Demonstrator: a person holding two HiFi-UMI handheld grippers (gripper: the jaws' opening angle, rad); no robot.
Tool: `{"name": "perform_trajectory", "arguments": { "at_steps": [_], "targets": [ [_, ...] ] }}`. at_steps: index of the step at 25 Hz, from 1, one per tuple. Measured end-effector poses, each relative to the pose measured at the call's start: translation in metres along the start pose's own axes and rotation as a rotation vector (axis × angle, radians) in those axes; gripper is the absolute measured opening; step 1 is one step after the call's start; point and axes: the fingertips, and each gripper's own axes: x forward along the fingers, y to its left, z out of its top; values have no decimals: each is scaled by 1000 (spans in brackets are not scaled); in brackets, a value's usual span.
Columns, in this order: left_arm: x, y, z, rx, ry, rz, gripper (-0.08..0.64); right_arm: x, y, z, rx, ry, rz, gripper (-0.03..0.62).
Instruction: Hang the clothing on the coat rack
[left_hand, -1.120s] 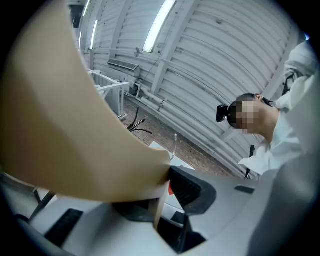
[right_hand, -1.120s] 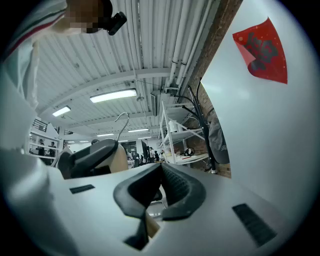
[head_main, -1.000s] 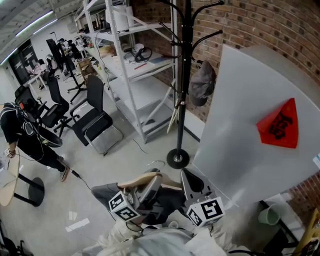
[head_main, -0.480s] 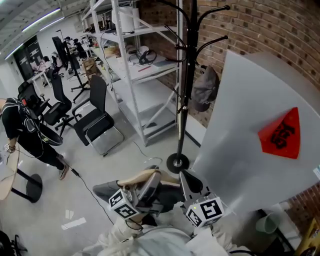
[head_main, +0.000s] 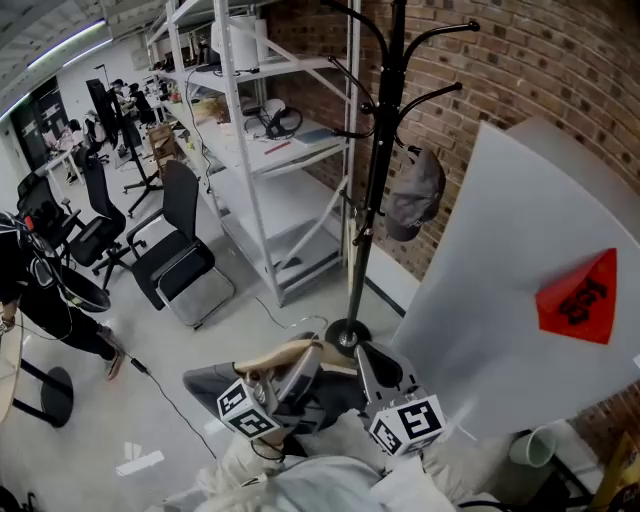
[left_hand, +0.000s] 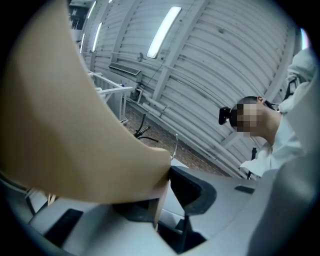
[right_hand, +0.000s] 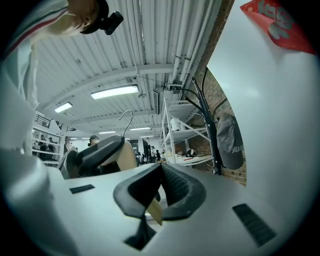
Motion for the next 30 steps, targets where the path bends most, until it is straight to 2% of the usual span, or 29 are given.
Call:
{"name": "perform_trajectory", "arguments": {
  "at_steps": [16, 24, 30],
  "targets": [
    [17, 134, 75, -95, 74, -97, 104, 150, -7, -9, -2, 11, -143, 23],
    [12, 180, 105, -147, 125, -164, 106, 197, 1, -12, -21, -1, -251, 23],
    [18, 202, 117, -167, 162, -212, 106, 208, -7, -16, -16, -9, -350, 23]
  ]
}}
